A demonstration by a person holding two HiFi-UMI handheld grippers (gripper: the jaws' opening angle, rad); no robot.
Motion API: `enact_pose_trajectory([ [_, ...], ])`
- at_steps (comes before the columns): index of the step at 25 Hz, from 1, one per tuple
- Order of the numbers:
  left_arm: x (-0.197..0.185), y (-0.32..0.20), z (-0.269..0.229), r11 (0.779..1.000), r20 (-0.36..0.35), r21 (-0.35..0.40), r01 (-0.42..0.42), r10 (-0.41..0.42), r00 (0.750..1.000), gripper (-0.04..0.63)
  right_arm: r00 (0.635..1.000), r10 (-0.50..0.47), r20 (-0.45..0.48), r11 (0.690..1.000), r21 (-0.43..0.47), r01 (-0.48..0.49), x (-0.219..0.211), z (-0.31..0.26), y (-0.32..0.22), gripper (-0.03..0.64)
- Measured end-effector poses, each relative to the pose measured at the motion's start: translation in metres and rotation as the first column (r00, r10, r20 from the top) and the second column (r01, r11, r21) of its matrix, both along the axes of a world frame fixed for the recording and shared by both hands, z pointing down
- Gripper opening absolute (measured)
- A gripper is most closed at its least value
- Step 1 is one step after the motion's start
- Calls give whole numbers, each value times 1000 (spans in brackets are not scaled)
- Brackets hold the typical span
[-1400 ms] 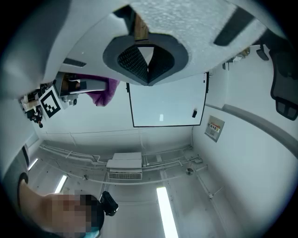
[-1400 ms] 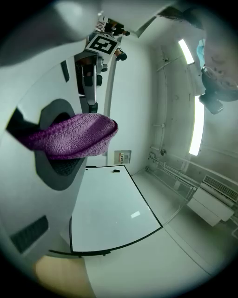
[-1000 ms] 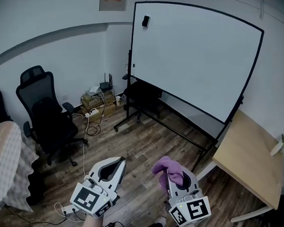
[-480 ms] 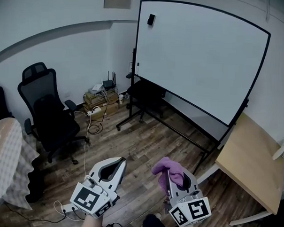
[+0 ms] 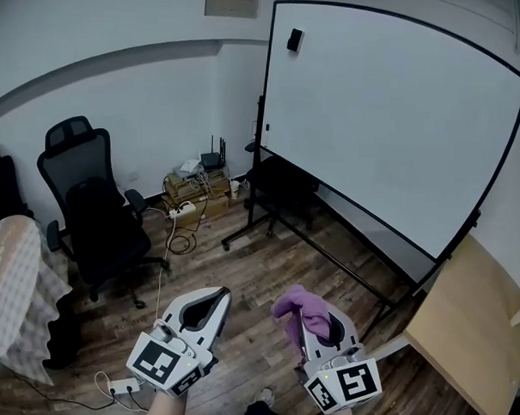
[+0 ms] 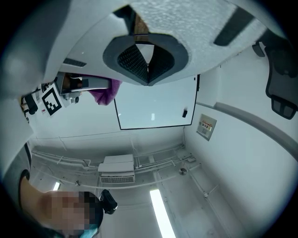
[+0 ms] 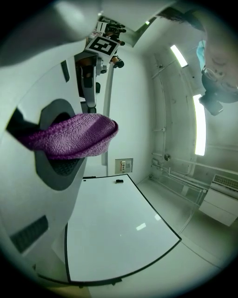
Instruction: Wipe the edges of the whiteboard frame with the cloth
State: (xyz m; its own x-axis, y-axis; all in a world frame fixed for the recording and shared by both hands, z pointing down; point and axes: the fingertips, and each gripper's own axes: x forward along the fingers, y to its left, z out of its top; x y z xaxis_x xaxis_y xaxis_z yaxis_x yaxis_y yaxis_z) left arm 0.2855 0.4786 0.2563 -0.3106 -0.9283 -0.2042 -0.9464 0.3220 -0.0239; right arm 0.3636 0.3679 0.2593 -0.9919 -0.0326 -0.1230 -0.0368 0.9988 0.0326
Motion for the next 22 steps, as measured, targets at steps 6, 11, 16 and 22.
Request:
enact_pose_trajectory([
  [6, -43, -47, -13, 999, 21, 21, 48, -48, 999, 17, 999, -33, 12, 999, -13, 33, -48, -11, -56, 50],
  [11, -64, -79, -17, 997, 40, 31, 72, -73, 997, 17, 998, -56, 20, 998, -12, 56, -71, -14, -93, 49],
  [16, -81, -92, -8, 996, 18, 17, 88, -89, 996, 17, 998, -68, 12, 997, -23, 69, -87, -6, -107, 49],
  [22, -114, -101, -2, 997, 8, 2, 81, -81, 997, 17, 998, -63, 2, 997, -33, 63, -120, -1, -114, 49],
])
